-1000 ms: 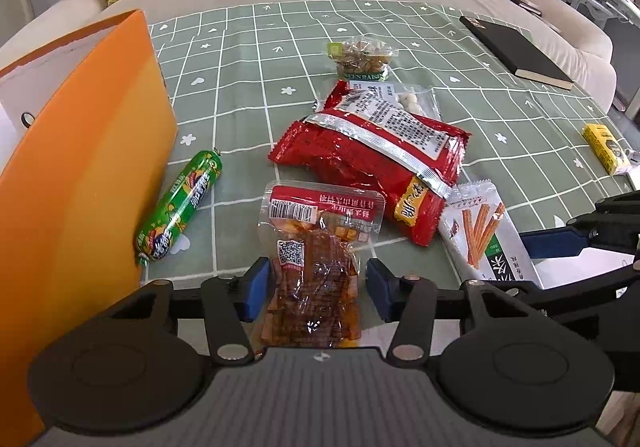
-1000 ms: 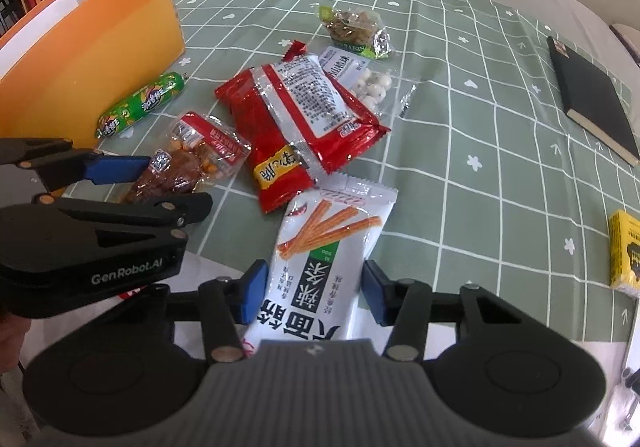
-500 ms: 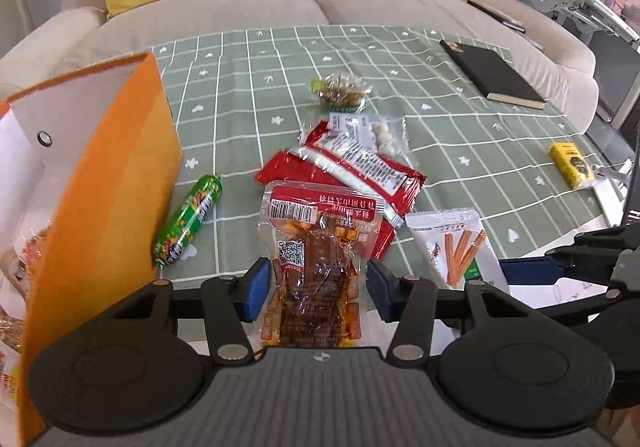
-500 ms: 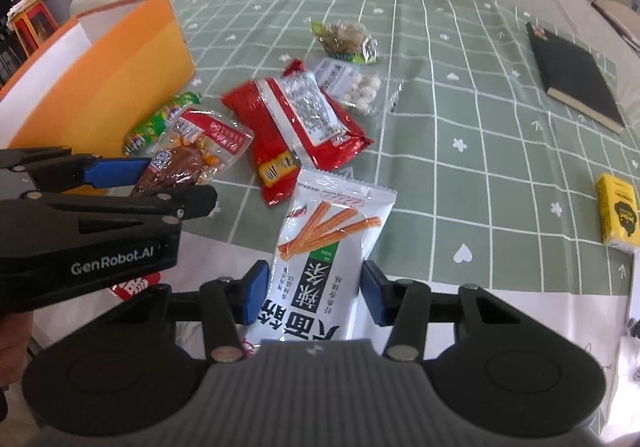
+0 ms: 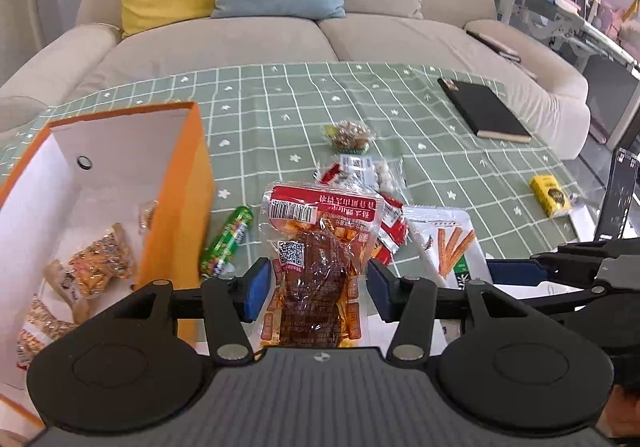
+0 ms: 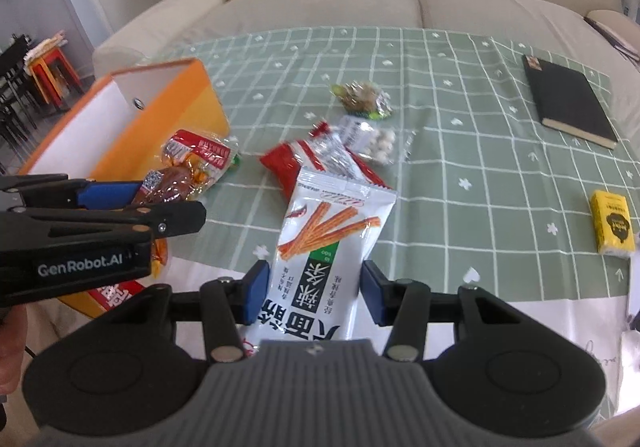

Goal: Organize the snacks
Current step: 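Carry the meat pack and white packet over the orange box with both tools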

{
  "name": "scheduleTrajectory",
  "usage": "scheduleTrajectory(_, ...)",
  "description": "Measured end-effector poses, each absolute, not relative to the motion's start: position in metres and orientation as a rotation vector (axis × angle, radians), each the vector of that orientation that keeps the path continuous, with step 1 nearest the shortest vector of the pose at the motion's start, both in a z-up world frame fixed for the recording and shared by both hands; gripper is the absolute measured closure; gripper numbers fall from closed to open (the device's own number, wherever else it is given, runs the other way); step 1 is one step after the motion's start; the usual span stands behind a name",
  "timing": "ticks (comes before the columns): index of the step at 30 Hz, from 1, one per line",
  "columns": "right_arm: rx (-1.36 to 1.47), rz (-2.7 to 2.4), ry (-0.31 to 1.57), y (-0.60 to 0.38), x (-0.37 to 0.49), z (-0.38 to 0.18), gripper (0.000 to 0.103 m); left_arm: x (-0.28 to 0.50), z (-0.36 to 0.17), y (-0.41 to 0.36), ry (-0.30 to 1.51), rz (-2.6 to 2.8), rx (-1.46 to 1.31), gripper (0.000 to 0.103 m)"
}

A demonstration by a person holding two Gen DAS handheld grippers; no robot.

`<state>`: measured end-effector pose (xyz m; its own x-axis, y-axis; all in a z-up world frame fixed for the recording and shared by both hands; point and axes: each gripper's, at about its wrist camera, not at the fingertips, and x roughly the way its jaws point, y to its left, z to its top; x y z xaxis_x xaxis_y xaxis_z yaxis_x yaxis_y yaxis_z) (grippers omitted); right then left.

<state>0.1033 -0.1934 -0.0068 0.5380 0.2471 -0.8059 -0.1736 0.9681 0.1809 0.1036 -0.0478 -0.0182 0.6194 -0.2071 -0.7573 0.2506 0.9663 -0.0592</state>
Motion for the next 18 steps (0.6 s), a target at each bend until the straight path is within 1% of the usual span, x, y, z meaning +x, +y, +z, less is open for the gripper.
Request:
scheduleTrajectory(12, 0.044, 0.389, 0.883, -0.138, 0.112, 0.033, 0.055, 0.101, 0.025, 0.006, 0.785, -0.199, -0.016, 0.044)
scheduleTrajectory(18, 0.005, 0.476, 0.836, -0.097, 0.121, 0.055, 0.055, 0.111, 0.036, 0.045, 0.792, -0.137, -0.017, 0.044)
